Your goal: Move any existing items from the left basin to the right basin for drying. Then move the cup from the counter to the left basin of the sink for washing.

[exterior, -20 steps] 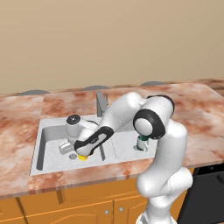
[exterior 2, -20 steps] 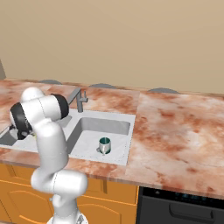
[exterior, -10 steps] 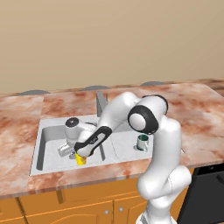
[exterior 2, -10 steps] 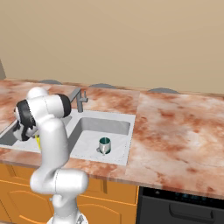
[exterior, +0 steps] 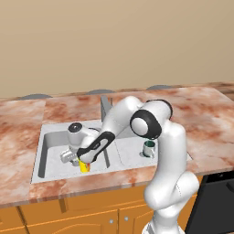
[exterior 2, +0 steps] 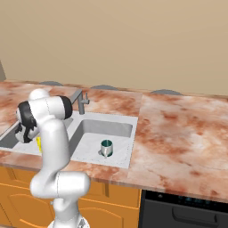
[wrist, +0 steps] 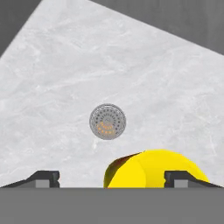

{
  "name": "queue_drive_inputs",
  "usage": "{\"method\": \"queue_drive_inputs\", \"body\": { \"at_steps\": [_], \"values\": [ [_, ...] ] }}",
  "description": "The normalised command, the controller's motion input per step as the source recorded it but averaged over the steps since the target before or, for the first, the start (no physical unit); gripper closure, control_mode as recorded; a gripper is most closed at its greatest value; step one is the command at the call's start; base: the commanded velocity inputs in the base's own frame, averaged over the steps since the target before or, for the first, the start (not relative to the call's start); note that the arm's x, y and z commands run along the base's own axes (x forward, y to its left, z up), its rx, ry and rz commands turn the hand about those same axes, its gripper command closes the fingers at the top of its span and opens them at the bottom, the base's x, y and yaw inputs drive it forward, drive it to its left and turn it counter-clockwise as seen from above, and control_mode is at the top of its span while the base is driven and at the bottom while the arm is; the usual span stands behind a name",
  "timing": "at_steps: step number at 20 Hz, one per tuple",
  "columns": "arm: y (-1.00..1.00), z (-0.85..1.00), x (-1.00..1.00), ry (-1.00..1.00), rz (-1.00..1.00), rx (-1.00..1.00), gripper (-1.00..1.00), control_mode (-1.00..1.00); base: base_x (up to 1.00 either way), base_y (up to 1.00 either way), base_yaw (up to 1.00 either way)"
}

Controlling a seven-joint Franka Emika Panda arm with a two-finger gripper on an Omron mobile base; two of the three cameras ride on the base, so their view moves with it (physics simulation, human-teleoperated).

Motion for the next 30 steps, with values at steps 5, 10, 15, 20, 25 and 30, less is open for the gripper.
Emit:
{"method": "queue_drive_inputs", "body": {
  "at_steps": [5, 10, 15, 20, 25, 30],
  "values": [
    [0.00, 0.33, 0.00, -0.06, -0.01, -0.01, -1.00, -1.00, 0.00, 0.00, 0.00],
    [0.00, 0.46, 0.00, -0.02, -0.01, -0.03, -1.00, -1.00, 0.00, 0.00, 0.00],
    [0.00, 0.55, -0.07, 0.00, -0.02, -0.01, -1.00, -1.00, 0.00, 0.00, 0.00],
    [0.00, 0.61, -0.17, 0.00, -0.03, 0.00, -1.00, -1.00, 0.00, 0.00, 0.00],
    [0.00, 0.59, -0.26, 0.00, -0.03, 0.00, -1.00, -1.00, 0.00, 0.00, 0.00],
    [0.00, 0.50, -0.48, 0.00, -0.03, -0.01, -1.00, -1.00, 0.00, 0.00, 0.00]
  ]
}}
